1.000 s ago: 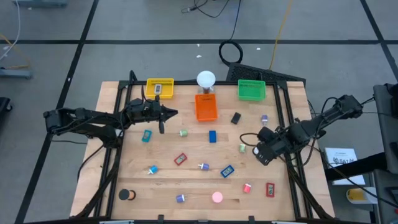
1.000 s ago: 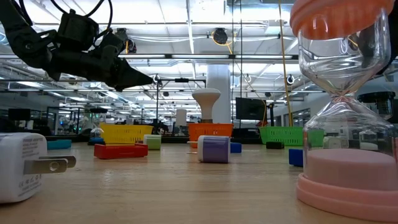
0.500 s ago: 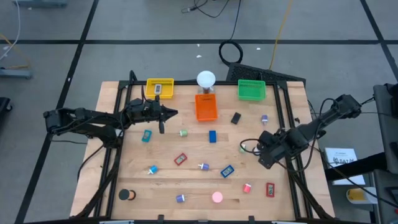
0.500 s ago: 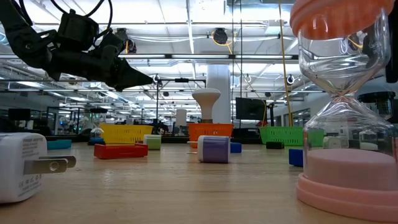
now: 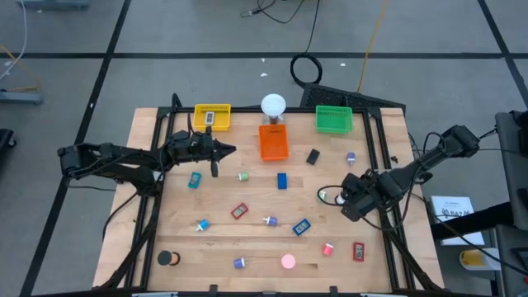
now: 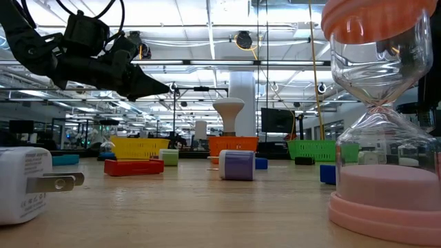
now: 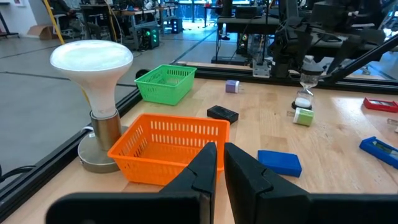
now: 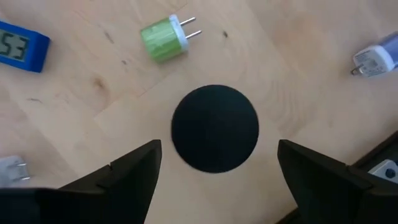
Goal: Pick & Place Office items
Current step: Put the white sandglass timer into the green bin
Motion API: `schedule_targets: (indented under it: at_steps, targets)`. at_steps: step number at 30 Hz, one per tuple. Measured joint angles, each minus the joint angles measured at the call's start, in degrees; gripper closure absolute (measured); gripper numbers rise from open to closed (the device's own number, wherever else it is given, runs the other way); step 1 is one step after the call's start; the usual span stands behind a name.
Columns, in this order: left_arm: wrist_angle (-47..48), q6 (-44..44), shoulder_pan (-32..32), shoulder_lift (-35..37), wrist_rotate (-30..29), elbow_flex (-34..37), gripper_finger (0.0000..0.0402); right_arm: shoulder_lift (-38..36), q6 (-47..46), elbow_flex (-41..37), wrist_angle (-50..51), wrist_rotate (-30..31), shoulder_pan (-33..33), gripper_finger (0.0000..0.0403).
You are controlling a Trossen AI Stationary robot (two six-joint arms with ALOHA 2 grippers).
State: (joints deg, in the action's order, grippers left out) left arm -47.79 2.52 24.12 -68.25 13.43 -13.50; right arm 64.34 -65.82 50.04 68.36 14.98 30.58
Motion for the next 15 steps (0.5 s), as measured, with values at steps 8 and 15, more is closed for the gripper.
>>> schedule_targets:
  at_steps: [8, 15]
  targets:
    - [0.0, 0.0, 0.0, 0.0, 0.0, 0.0, 0.0371, 0.0, 4.5, -4.4, -7.4, 0.0, -2.6, 0.0094]
    - [0.0, 0.0, 0.0, 0.0, 0.0, 0.0, 0.0371, 0.0, 7.0, -6.3, -8.7, 0.0, -5.2, 0.0139]
